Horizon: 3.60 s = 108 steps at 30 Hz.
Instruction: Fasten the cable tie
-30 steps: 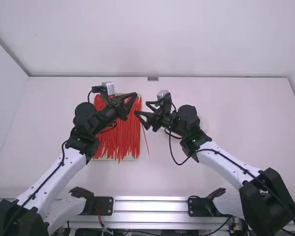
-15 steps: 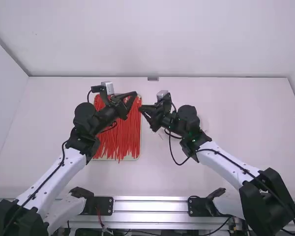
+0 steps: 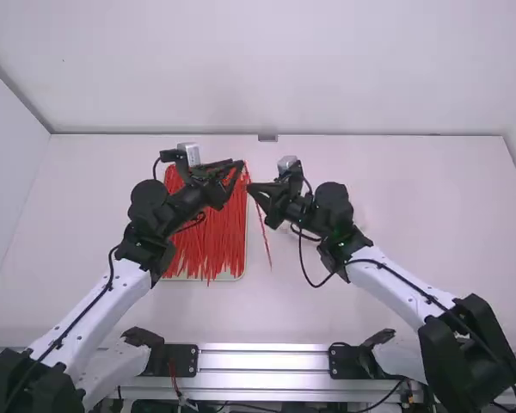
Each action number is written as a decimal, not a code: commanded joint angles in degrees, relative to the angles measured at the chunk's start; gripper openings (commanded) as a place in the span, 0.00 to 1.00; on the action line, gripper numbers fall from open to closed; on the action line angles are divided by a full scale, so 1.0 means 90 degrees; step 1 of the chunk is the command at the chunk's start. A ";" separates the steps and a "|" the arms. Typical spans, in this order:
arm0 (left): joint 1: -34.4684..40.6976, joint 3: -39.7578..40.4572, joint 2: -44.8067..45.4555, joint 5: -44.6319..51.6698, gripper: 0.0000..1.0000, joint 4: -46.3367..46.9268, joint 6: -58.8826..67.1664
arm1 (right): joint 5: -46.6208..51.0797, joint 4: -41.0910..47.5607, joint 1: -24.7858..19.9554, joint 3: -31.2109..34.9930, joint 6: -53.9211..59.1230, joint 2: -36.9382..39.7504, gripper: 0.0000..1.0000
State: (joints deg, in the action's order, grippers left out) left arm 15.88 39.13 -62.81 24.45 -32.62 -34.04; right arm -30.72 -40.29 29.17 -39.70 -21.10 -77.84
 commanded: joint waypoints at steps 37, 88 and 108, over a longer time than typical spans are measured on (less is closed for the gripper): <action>-0.1171 0.2749 -0.1583 0.6181 0.86 -0.1766 0.0556 | -0.2484 -0.4046 -0.1367 -0.0170 -0.1848 0.0002 0.00; -0.0508 0.3597 -0.2404 0.5853 0.36 -0.1717 -0.0066 | -0.1270 -0.4308 -0.0486 -0.0170 -0.1292 -0.0007 0.00; -0.0340 0.3597 -0.2404 0.5833 0.01 -0.1766 -0.0153 | -0.1319 -0.4201 -0.0495 -0.0170 -0.1294 -0.0007 0.00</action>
State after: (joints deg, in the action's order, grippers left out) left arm 12.71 69.91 -84.53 77.36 -48.34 -35.18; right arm -41.76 -77.49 24.62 -39.70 -32.73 -77.89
